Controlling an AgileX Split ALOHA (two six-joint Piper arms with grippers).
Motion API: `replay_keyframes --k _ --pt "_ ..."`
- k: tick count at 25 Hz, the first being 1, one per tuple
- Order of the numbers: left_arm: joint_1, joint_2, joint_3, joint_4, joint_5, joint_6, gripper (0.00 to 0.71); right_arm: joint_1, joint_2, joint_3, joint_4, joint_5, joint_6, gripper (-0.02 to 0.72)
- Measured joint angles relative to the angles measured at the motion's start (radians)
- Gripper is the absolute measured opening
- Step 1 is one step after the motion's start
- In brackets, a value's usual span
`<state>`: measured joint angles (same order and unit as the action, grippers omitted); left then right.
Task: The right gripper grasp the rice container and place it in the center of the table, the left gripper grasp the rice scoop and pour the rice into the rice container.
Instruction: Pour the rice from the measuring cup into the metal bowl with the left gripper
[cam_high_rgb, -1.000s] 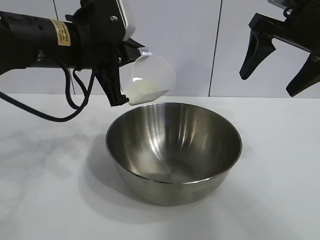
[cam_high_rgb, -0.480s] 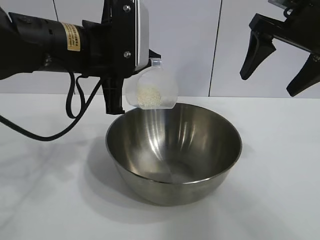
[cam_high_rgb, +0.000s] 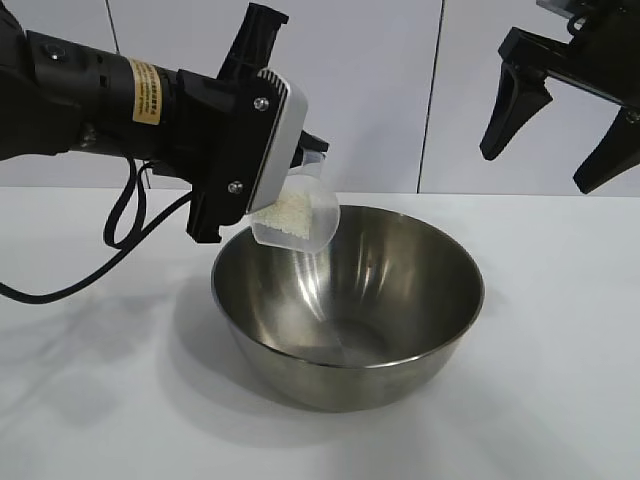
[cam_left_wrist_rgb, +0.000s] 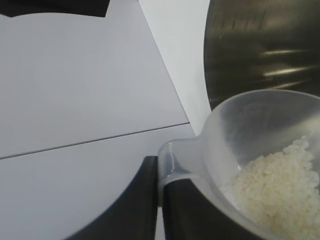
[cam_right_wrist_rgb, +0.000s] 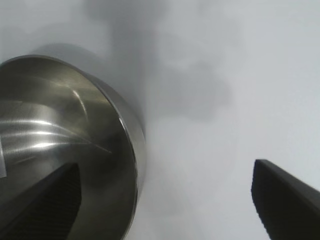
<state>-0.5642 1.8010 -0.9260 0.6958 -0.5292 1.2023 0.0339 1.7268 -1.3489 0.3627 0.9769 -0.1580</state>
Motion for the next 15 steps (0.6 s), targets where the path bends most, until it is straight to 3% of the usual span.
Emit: replay_keyframes --k 11,15 --pt "-0.076 0.0 -0.019 -0.022 0.002 0.065 0.008 0.0 0.0 0.0 0.0 0.003 0.0 0.638" --pt "-0.082 0.01 -0.05 -0.065 0.006 0.129 0.008 0.0 0.0 0.0 0.0 0.01 0.0 0.638"
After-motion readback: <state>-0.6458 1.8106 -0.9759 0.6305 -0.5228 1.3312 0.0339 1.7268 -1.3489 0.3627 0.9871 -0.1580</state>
